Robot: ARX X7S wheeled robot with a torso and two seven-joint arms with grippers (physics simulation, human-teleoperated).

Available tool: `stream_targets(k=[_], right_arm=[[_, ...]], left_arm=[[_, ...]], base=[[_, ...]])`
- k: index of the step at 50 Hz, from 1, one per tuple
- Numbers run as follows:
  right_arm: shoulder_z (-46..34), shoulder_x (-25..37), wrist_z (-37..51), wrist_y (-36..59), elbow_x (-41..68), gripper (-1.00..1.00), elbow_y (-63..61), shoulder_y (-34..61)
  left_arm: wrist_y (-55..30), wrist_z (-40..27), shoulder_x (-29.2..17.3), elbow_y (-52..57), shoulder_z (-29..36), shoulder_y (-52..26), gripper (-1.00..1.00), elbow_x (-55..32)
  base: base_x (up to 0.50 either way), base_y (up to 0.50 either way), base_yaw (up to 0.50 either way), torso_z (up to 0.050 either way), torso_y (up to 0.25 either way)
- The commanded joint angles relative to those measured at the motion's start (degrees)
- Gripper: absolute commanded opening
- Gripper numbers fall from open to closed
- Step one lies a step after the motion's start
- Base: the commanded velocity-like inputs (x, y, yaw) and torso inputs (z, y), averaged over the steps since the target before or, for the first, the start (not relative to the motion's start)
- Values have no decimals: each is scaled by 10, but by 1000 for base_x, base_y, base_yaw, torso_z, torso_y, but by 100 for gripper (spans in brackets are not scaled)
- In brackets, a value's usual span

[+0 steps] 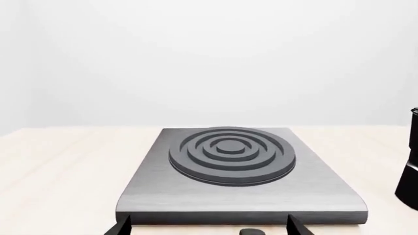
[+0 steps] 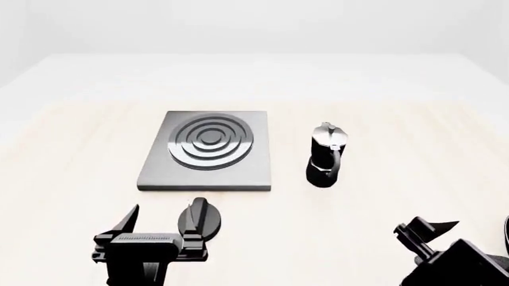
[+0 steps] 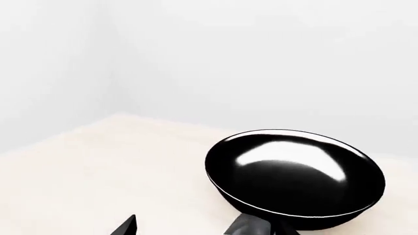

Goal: Put the frying pan on the stove.

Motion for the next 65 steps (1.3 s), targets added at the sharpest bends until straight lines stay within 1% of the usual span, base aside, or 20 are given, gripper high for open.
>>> stream_targets(k=[1,19,29,39,51,65], right_arm=[[-6,-4,59,20,-18,100,23,33],[-5,-12,127,11,6,100,78,81],[2,-8,136,-4,45,100,134,117],[14,-3,135,-1,90,100,158,144],[26,12,145,10,114,100,138,139],[41,18,153,-2,137,100,153,141]], left_arm=[[2,-8,-6,4,6,2,100,-4],[8,-16,-11,4,16,5,100,-7],[8,-18,-13,-2,19,0,100,-10],[12,-21,-16,-8,19,0,100,-13],[16,-24,-20,-11,20,0,100,-18],[20,-27,-22,-14,23,1,100,-21]], base=[[0,0,0,0,0],[0,0,0,0,0],[0,0,0,0,0],[0,0,0,0,0],[0,0,0,0,0],[0,0,0,0,0]])
